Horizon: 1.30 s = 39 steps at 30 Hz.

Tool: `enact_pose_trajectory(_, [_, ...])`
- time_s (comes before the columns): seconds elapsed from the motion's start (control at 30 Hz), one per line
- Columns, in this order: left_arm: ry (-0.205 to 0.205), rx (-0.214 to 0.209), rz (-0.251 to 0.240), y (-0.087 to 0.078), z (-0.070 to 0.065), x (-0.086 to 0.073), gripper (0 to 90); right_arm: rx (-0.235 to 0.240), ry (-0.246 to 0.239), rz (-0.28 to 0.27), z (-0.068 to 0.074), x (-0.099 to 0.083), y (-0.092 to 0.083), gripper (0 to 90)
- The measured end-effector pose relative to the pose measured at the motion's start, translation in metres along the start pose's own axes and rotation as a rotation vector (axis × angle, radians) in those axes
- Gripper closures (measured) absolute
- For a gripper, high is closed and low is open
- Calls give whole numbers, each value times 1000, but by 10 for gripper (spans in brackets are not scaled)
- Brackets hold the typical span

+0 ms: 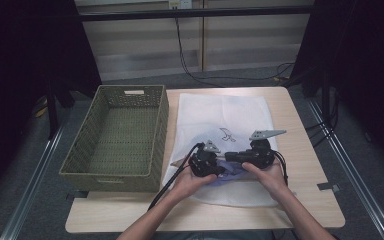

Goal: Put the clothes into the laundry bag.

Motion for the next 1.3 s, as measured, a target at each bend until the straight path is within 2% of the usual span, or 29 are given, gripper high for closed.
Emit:
enact_pose_trajectory(0.1, [-11,-10,-1,-6,-3,-1,560,-2,10,2,-3,-2,2,890])
enact_pose_trajectory(0.17, [-2,-16,-4,-12,-6,-2,519,-7,15,5,-4,-4,2,889])
enact_pose_trajectory(0.23, [13,-30,14,-20,-8,-4,476,-11,17,14,-6,-7,3,887])
enact_pose_trajectory(0.33, [22,-17,7,-30,-10,-10,421,-13,22,27,-8,-12,5,876])
enact_pose_trajectory(0.4, [9,-9,-13,-35,-10,-12,398,-7,20,37,-10,-15,8,858])
enact_pose_trajectory(0.47, [9,2,-28,-42,-12,-14,399,6,22,59,-9,-19,9,823])
enact_pose_trajectory(0.57, [22,0,-42,-55,-18,-16,425,6,16,68,-9,-20,10,819])
enact_pose_trajectory(0.67, [47,-27,-51,-67,-26,-22,500,8,9,80,-8,-23,13,794])
enact_pose_trajectory(0.7, [57,-28,-35,-70,-28,-26,517,12,0,86,-8,-24,14,781])
enact_pose_trajectory(0.77, [46,-53,-46,-72,-33,-31,558,11,-6,92,-8,-26,16,774])
enact_pose_trajectory(0.8, [27,-71,-52,-73,-36,-34,565,7,-10,96,-7,-27,16,772])
enact_pose_trajectory(0.87, [25,-80,-63,-73,-39,-37,579,11,-18,95,-8,-28,18,755])
enact_pose_trajectory(1.0, [59,-94,-53,-62,-45,-46,632,12,-21,106,-9,-33,23,700])
enact_pose_trajectory(1.03, [77,-94,-29,-59,-47,-50,640,9,-20,108,-9,-34,23,686])
enact_pose_trajectory(1.07, [84,-98,-28,-55,-49,-52,646,10,-21,107,-8,-35,23,676])
enact_pose_trajectory(1.13, [86,-100,-23,-51,-53,-54,661,11,-50,100,-8,-35,24,658])
enact_pose_trajectory(1.2, [112,-115,-27,-48,-55,-54,662,24,-45,98,-7,-37,25,631])
enact_pose_trajectory(1.3, [125,-124,-5,-43,-60,-60,674,32,-24,101,-6,-37,24,574])
Point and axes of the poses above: each handheld gripper's, and its own axes: y roughly forward along the jaws, x roughly out of its top, z roughly to its left, the point moved 9 cm from there along y, roughly forward along the jaws, and after that the axes turned 5 degrees about -z, right-handed, at the moved point
